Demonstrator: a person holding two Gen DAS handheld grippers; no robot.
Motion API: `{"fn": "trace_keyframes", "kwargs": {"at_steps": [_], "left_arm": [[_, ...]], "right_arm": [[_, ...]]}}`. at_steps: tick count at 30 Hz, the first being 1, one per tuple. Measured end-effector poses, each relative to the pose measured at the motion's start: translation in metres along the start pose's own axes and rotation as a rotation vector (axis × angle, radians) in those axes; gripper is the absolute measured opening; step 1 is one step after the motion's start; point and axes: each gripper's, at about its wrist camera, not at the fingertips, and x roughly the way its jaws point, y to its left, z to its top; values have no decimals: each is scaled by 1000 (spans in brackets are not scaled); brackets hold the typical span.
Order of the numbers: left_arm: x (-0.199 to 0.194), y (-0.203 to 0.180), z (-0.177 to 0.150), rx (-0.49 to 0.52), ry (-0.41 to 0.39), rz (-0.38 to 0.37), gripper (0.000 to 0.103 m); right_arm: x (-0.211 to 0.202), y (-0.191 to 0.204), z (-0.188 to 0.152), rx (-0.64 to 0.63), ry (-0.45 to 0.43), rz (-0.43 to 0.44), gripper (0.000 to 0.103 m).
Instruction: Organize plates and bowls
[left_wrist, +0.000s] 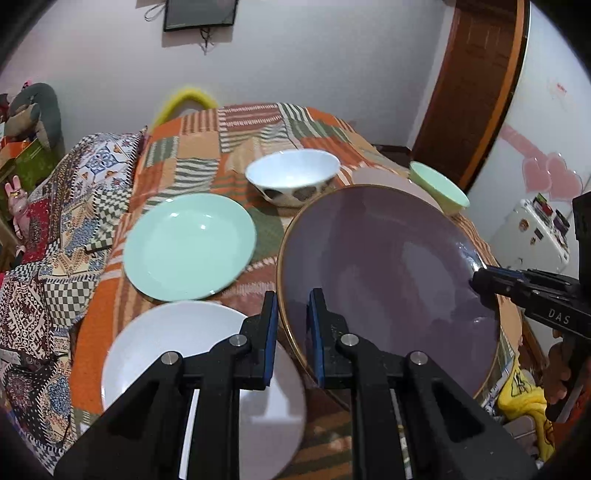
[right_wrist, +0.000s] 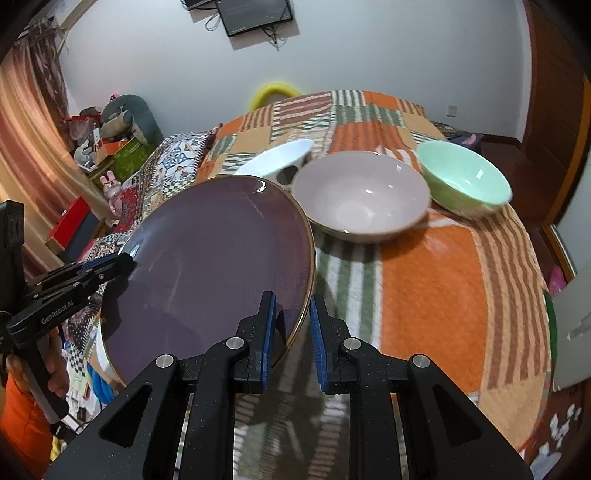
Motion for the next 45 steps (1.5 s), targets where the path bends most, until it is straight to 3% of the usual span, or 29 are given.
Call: {"fn": "trace_keyframes", "kwargs": {"at_steps": [19,26,34,40,45], "left_arm": [[61,-33,-29,35,194,-20,18],[65,-32,-31,47,188,-22,19],[64,-28,-30,27,191,-31,20],[39,-25,-24,42,128,5,20],[5,-17,-14,33,43,28,23]], "right_arm": [[23,-41,-37,65,95,-59,17],[26,-44,-39,63,100,-53,18],[23,-46,-38,89,103,-29,26],[6,-41,-33,67,52,-90,39],[-15,-32,-20,40,-12,-101,41]]}}
